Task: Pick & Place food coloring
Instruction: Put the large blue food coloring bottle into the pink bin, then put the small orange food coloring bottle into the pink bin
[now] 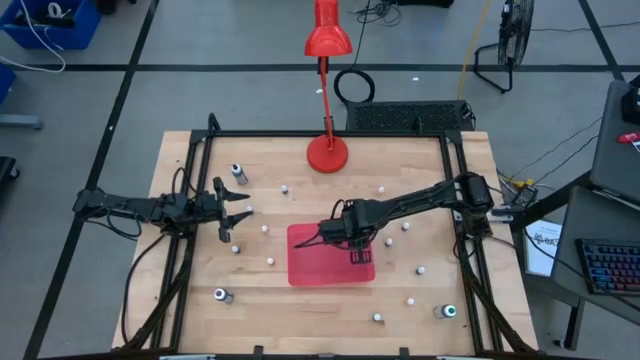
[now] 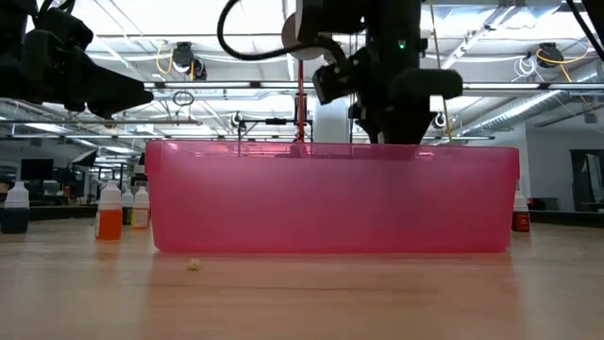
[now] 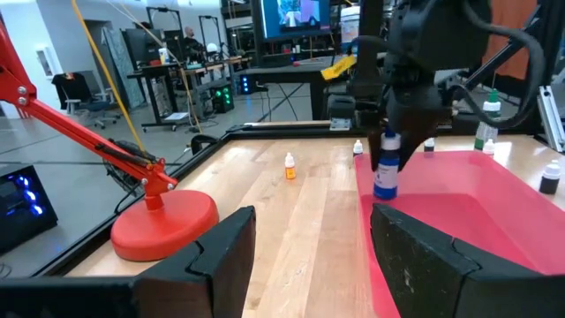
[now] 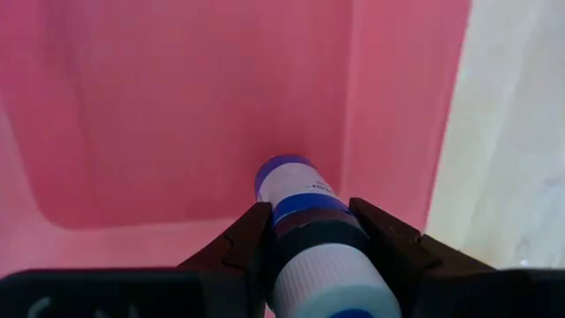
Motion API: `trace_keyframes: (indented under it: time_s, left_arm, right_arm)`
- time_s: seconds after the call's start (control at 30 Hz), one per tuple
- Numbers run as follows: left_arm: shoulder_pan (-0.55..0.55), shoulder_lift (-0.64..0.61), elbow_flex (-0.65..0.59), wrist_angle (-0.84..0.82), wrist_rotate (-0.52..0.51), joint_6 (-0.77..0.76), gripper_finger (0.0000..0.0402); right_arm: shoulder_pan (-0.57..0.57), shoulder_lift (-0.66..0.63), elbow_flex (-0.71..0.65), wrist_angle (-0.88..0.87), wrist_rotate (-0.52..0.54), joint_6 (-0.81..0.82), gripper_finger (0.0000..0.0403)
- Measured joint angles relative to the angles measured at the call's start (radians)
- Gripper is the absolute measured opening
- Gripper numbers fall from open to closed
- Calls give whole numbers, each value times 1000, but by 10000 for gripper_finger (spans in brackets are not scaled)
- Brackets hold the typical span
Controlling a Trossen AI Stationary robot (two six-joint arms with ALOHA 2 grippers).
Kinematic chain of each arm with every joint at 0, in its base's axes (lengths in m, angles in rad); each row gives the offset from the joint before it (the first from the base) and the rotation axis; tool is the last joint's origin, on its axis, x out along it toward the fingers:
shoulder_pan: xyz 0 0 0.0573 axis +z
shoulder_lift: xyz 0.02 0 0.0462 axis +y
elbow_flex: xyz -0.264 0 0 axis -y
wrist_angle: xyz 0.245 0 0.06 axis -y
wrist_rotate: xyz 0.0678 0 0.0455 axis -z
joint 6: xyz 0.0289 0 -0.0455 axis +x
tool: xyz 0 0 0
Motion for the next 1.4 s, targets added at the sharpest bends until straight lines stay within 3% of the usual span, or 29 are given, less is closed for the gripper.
trace_keyframes:
  time_s: [0.37, 0.6, 0.73, 0.9, 1.17, 1.4]
  left_arm:
    - [0, 0, 0, 0, 0, 0, 225]
    - [0, 0, 0, 0, 0, 0, 225]
    - [0, 0, 0, 0, 0, 0, 225]
    - [0, 0, 0, 0, 0, 0, 225]
    - [0, 0, 0, 0, 0, 0, 225]
    - [0, 0, 0, 0, 0, 0, 225]
  right_arm:
    - [-13, -5, -71, 75, 4, 26, 123]
    - [-14, -35, -77, 71, 9, 101, 272]
    - [-13, -98, -77, 65, 32, 143, 314]
    - [-14, -207, -75, 32, 39, 199, 319]
    - [-27, -427, -75, -200, 229, 332, 308]
    - [-234, -501, -74, -283, 159, 364, 308]
